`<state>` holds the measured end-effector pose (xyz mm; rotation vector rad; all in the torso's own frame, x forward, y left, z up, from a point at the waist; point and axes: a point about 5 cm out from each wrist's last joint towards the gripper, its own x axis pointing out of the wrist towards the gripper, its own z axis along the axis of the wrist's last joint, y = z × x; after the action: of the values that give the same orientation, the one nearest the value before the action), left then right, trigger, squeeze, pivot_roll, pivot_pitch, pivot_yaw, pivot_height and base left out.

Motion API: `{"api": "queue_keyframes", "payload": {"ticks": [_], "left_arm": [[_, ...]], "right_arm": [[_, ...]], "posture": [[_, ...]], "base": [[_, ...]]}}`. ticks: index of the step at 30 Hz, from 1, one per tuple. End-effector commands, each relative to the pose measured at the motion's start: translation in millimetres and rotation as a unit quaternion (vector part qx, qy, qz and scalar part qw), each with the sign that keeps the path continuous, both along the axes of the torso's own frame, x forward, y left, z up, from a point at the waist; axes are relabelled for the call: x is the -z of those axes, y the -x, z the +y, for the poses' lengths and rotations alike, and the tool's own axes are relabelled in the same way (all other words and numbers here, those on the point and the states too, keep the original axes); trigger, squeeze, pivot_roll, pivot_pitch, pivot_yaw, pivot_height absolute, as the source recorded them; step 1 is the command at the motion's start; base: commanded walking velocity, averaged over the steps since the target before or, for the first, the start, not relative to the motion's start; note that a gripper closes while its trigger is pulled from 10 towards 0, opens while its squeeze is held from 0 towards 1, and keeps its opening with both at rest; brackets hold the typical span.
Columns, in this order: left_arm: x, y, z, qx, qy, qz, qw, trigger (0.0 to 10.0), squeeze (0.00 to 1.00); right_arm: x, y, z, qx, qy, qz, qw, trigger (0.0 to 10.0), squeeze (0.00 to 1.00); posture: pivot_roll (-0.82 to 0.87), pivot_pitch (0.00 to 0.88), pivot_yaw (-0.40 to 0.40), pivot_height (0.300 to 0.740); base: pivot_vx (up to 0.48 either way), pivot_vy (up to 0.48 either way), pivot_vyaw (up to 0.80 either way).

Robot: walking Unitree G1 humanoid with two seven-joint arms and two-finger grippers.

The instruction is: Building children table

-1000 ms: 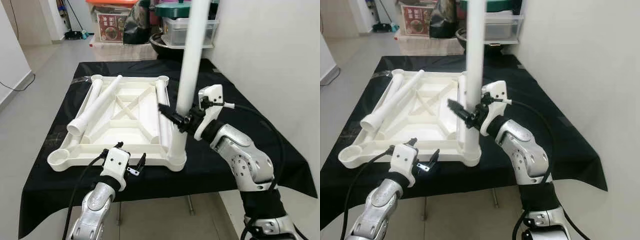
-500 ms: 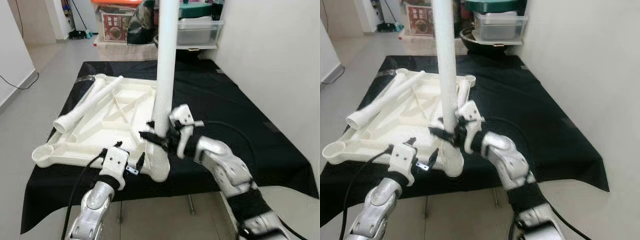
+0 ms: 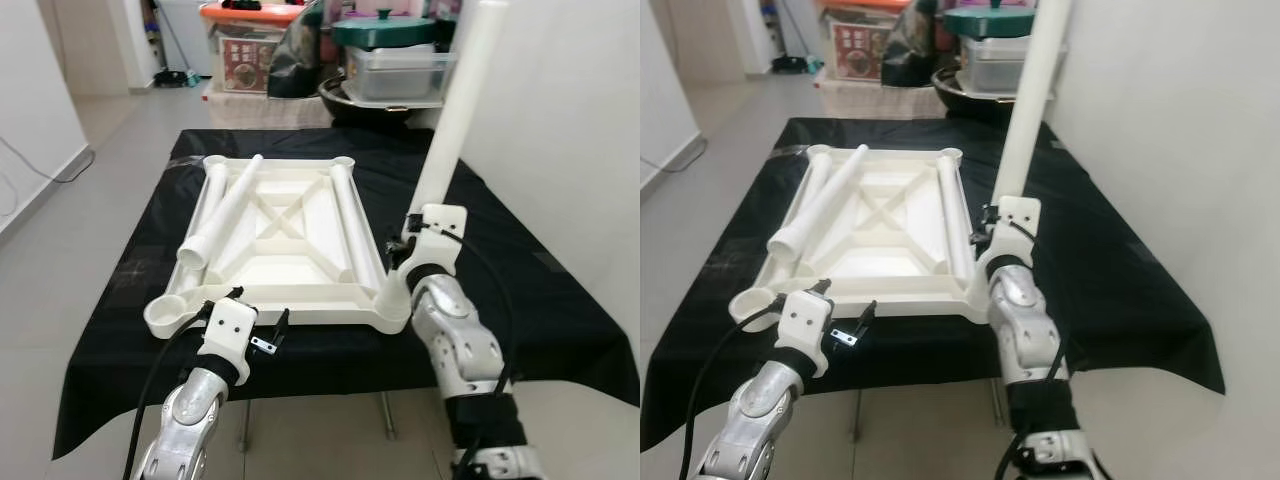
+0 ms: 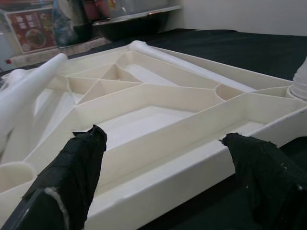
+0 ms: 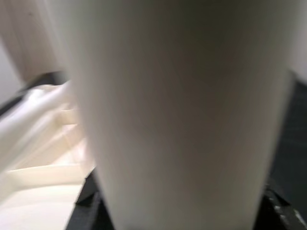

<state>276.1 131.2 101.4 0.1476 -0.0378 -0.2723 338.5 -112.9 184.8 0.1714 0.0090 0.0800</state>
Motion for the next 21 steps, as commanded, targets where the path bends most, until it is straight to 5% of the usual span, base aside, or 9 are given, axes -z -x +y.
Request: {"api": "queue_keyframes", "payload": {"ticks": [1, 2, 3, 7, 11, 14, 19, 20, 21], "left_arm": [[-1.2, 0.3, -0.2, 0.003, -0.002, -0.003, 1.000, 10.0, 0.00], [-1.2, 0.3, -0.2, 0.003, -0.002, -0.003, 1.000, 10.0, 0.00], [-1.4, -0.5, -0.1, 0.003, -0.001, -0.003, 1.000, 10.0, 0.00], [-1.6, -1.0, -0.1, 0.002, 0.000, -0.004, 1.000, 10.0, 0.00], [-1.5, -1.2, -0.4, 0.003, 0.001, -0.004, 1.000, 10.0, 0.00], [-0.5, -0.7, -0.8, 0.001, 0.002, -0.003, 1.000, 10.0, 0.00], [-1.7, 0.2, 0.1, -0.002, 0.001, -0.006, 1.000, 10.0, 0.00], [-2.0, 0.7, 1.6, -0.003, 0.000, -0.006, 1.000, 10.0, 0.00], [-2.0, 0.7, 1.6, -0.003, 0.000, -0.006, 1.000, 10.0, 0.00]], "right_arm": [[1.5, 2.7, 13.7, -0.058, -0.010, 0.007, 0.998, 10.0, 1.00], [1.5, 2.7, 13.7, -0.058, -0.010, 0.007, 0.998, 10.0, 1.00], [-11.7, 0.2, 17.4, -0.124, -0.011, -0.018, 0.992, 10.0, 0.00], [-33.8, 6.8, 22.3, -0.266, -0.048, -0.046, 0.962, 10.0, 0.00], [-40.9, 14.7, 24.6, -0.321, -0.072, -0.047, 0.943, 10.0, 0.00], [-47.3, 45.2, 45.4, -0.483, 0.001, -0.087, 0.871, 10.0, 0.00], [-22.5, 51.8, 61.9, -0.517, 0.053, -0.066, 0.852, 10.0, 0.00], [-12.1, 44.5, 63.3, -0.490, 0.070, -0.045, 0.868, 8.0, 0.00], [-12.1, 44.5, 63.3, -0.490, 0.070, -0.045, 0.868, 8.0, 0.00]], "posture": [[0.00, 0.000, -0.052, 0.740], [0.00, 0.000, -0.052, 0.740], [0.00, 0.000, -0.052, 0.740], [0.00, 0.000, -0.053, 0.740], [0.00, 0.000, -0.058, 0.740], [0.02, 0.000, -0.070, 0.740], [0.03, 0.000, -0.075, 0.740], [0.04, 0.000, -0.075, 0.740], [0.04, 0.000, -0.075, 0.740]], "base": [[0.000, 0.000, 0.00], [0.000, 0.000, 0.00], [0.000, 0.000, 0.00], [0.000, 0.000, 0.00], [0.000, 0.000, 0.00], [0.000, 0.000, 0.00], [0.000, 0.000, 0.00], [0.000, 0.000, 0.00], [0.000, 0.000, 0.00]]}}
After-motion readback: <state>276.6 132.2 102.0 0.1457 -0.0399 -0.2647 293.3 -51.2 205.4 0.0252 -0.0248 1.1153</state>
